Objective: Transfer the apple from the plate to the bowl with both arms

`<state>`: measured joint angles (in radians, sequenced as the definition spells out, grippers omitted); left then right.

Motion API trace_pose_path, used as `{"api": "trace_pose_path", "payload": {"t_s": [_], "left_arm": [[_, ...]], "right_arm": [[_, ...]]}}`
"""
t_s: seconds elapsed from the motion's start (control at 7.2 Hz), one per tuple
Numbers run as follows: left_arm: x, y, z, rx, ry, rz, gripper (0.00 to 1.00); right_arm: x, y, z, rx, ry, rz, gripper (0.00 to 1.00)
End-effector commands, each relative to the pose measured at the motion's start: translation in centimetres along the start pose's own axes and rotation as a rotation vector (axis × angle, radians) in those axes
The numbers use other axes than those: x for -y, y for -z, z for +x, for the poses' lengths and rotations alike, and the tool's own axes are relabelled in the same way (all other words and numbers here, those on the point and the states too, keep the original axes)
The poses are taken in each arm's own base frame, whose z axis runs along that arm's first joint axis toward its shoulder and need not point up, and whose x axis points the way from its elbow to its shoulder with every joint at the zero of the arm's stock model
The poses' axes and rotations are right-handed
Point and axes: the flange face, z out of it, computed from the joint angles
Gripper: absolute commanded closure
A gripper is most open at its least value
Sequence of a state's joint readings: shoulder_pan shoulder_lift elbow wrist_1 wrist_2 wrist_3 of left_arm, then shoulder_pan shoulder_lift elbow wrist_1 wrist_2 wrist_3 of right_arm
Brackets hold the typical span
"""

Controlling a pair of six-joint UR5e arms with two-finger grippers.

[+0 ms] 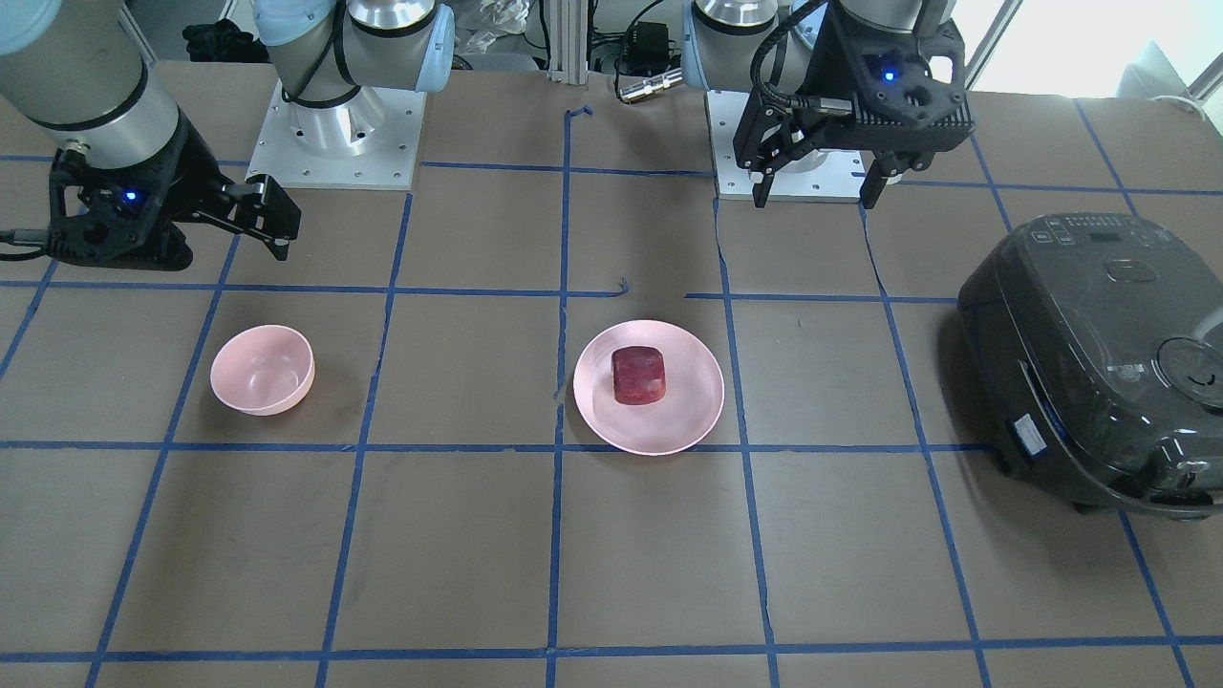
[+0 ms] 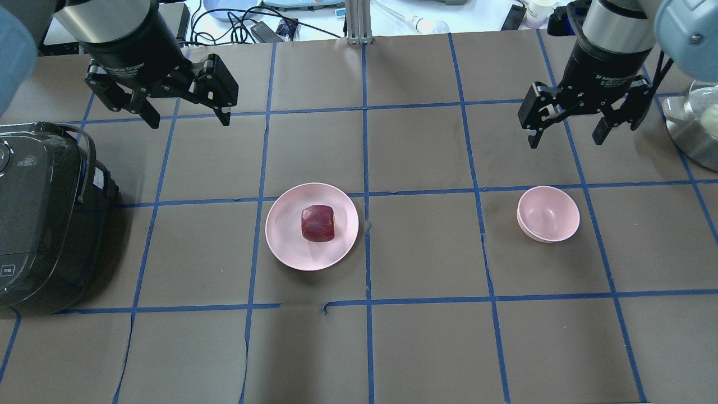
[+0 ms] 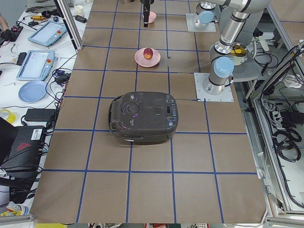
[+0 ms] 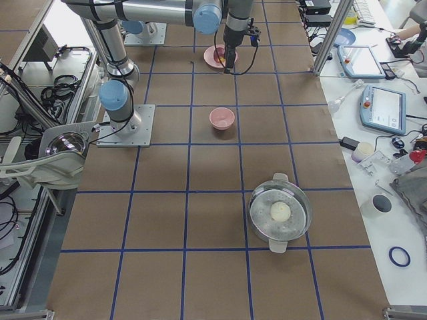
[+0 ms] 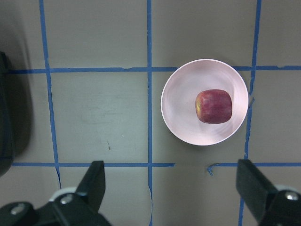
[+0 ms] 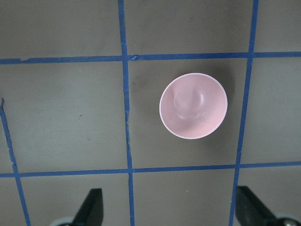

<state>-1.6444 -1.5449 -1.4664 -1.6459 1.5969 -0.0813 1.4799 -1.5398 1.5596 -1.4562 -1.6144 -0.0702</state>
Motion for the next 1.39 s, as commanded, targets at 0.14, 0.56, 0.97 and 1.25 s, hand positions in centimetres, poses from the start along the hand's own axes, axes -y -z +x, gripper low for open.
{"api": "trace_pose_path", "payload": {"t_s": [0.14, 0.56, 0.97, 1.25], "left_arm": [[0.0, 0.0, -0.1, 0.002, 0.001, -0.001, 0.00], [0.0, 0.0, -0.2, 0.003, 0.004, -0.001, 0.00], [-0.5, -0.2, -0.3, 0.004, 0.012, -0.006, 0.00], [-0.7, 0.1, -0.2, 0.003, 0.014, 0.000, 0.00]], "right_arm": [[-2.5, 2.1, -2.4, 0.111, 0.023, 0.048, 0.00], [-3.2, 2.6, -3.1, 0.095, 0.036, 0.059, 0.00], [-3.5, 2.6, -3.9, 0.093, -0.089, 0.054, 0.00], [-3.6, 2.1, -4.5, 0.087, -0.082, 0.051, 0.00]]}}
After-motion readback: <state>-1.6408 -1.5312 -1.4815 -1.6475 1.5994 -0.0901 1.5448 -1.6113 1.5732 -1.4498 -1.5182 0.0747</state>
